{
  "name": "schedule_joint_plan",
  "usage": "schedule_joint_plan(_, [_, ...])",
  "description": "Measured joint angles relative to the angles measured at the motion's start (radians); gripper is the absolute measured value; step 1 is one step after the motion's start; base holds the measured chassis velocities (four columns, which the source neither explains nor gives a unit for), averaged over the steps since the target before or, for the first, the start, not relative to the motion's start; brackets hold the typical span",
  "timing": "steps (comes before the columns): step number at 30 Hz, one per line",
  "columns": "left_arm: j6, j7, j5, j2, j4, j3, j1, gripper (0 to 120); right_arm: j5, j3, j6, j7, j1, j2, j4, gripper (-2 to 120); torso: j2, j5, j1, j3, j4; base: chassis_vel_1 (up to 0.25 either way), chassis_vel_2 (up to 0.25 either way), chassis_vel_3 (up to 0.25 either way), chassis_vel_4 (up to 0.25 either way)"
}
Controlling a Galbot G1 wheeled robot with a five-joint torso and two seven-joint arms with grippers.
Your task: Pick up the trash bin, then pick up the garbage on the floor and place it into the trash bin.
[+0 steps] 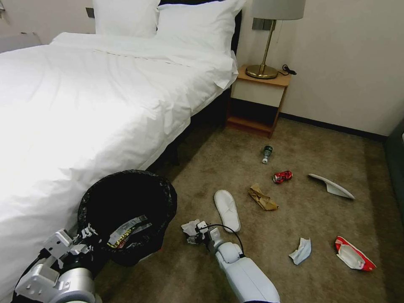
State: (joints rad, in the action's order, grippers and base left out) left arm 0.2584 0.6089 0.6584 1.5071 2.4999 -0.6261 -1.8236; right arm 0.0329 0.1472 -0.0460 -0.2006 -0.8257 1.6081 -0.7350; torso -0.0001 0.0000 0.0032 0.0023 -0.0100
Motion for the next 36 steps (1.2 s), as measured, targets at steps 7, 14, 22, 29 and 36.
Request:
schedule_joint_plan(7, [0.000, -0.002, -0.002, 0.001, 0.000, 0.003, 0.000, 4, 0.000, 0.021, -0.019, -0.026, 0.026, 0.000, 0.036, 100, 0.000, 0.0000, 0.000, 0.000, 0.0000, 0.000, 0.000, 0.000, 0.000])
schedule_joint_plan(14, [-0.001, -0.002, -0.002, 0.001, 0.000, 0.004, 0.001, 4, 0.023, 0.029, -0.060, -0.070, 0.044, 0.000, 0.054, 100, 0.000, -0.0001, 0.000, 0.000, -0.0001, 0.000, 0.000, 0.000, 0.000])
schedule_joint_plan(22, [-0.001, -0.005, -0.002, -0.001, 0.000, 0.002, 0.003, 4, 0.072, 0.022, -0.060, -0.104, 0.040, -0.001, 0.043, 100, 0.000, -0.0004, 0.000, 0.000, -0.0004, 0.000, 0.000, 0.000, 0.000])
schedule_joint_plan(29, [-0.003, -0.006, 0.002, -0.003, 0.000, 0.000, 0.009, 4, 0.122, 0.012, -0.053, -0.115, 0.026, 0.000, 0.022, 100, 0.000, 0.0002, 0.000, 0.000, -0.0001, 0.000, 0.000, 0.000, 0.000])
schedule_joint_plan(36, [-0.003, -0.007, 0.005, -0.004, 0.000, 0.000, 0.013, 4, 0.142, 0.013, -0.030, -0.145, 0.024, 0.000, 0.020, 98, 0.000, 0.0002, 0.000, 0.000, 0.0001, 0.000, 0.000, 0.000, 0.000])
